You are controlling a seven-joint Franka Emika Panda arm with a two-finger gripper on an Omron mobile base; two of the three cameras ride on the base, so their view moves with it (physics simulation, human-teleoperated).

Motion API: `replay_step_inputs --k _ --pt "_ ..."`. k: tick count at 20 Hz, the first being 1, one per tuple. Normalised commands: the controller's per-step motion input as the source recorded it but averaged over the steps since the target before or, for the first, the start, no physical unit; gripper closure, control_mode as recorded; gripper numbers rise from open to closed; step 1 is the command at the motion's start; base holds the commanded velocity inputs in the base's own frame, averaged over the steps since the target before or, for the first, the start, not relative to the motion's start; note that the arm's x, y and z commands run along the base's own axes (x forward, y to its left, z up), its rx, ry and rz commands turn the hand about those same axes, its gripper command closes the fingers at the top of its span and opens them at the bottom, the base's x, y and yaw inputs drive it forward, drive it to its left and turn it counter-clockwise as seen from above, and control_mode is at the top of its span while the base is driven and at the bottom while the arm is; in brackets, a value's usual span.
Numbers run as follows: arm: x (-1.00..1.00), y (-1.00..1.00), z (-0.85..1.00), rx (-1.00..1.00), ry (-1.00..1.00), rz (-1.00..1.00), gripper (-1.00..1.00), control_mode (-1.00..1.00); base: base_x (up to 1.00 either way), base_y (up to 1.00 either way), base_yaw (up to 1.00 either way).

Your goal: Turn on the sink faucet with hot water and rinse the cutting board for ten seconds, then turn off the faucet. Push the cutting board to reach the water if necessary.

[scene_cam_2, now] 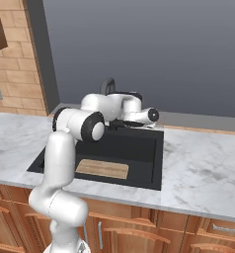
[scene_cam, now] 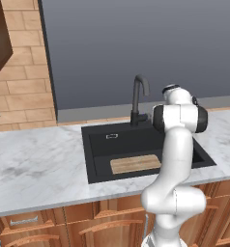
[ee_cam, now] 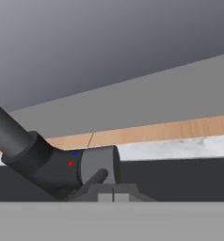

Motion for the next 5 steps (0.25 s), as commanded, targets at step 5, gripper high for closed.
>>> replay_step_inputs --k 5 --pt "0.0 0.23 0.0 0.0 0.0 0.0 1.0 -1.0 0.0 0.0 0.0"
